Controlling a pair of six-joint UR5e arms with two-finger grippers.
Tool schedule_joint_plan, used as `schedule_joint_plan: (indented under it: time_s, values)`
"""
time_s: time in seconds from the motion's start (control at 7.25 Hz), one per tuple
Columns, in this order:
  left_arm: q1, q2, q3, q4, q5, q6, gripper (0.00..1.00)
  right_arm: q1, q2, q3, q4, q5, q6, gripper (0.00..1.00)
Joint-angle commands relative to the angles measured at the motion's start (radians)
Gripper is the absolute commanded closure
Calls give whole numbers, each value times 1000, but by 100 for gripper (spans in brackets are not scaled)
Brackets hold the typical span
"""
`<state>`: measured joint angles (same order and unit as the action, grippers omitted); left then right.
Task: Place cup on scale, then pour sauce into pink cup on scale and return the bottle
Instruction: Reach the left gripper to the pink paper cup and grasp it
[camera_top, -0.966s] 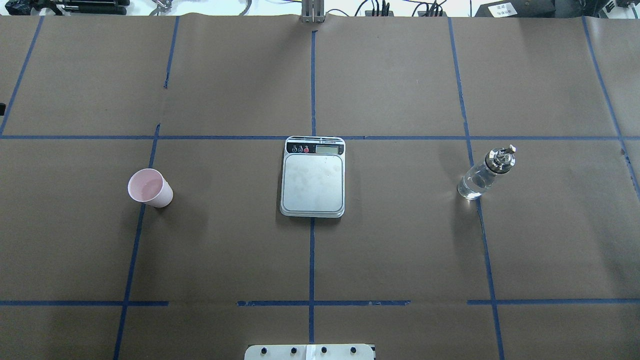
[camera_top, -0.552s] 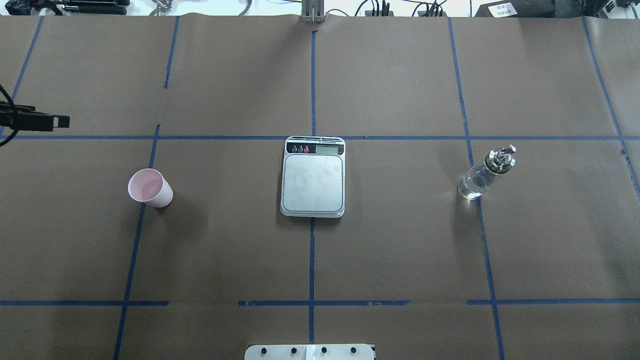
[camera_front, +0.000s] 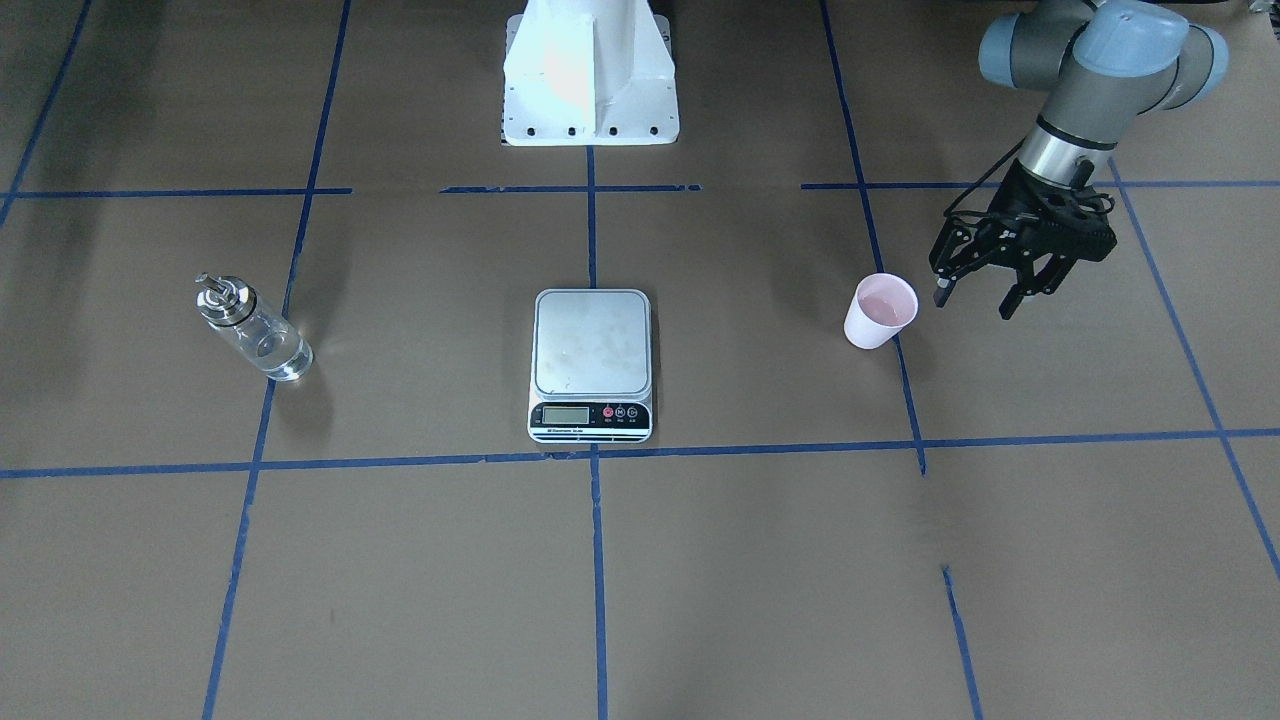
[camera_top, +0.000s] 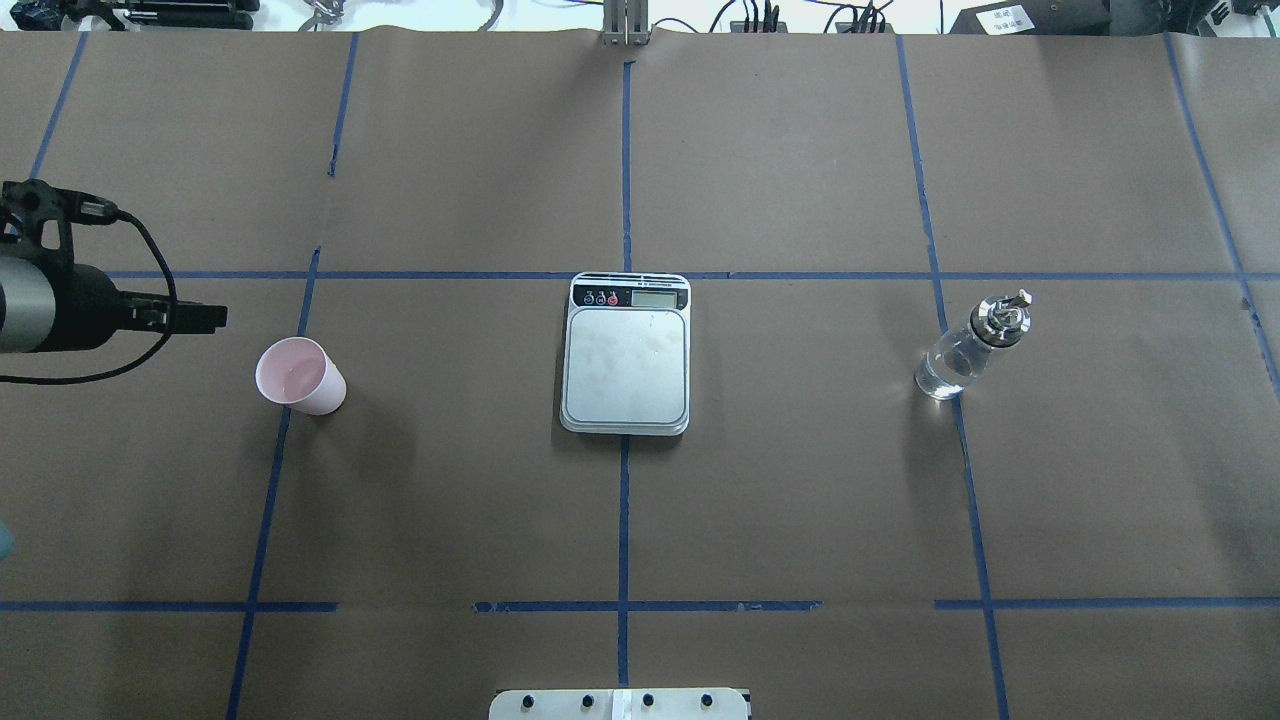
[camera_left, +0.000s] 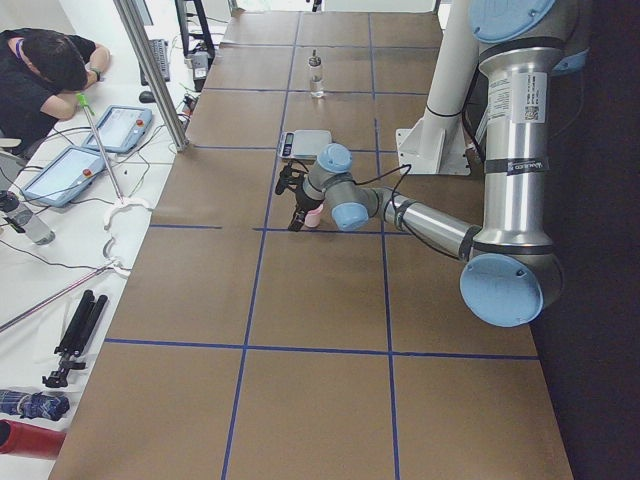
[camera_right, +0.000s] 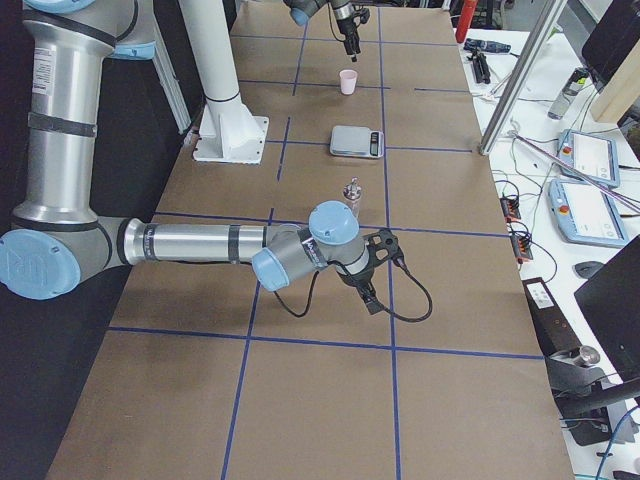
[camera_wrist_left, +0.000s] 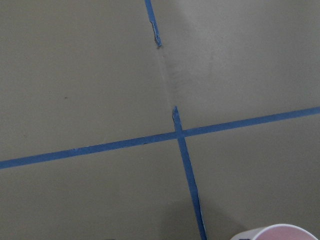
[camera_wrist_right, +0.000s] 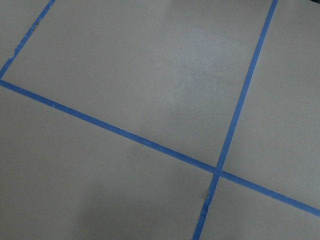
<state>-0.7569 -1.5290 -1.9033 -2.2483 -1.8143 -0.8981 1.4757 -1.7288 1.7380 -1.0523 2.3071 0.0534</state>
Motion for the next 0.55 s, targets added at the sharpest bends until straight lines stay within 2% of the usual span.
schedule_joint_plan:
  time_s: [0.0, 0.28, 0.41]
  values:
    - [48, -13, 0, 7, 3, -28, 22, 0, 0, -2, 0, 0, 0, 0]
    - [100, -33, 1, 27, 4, -62, 25, 0, -2, -5, 0, -2, -1, 0]
    - [100, -33, 4, 29, 4, -64, 38, 0, -2, -6, 0, -2, -1, 0]
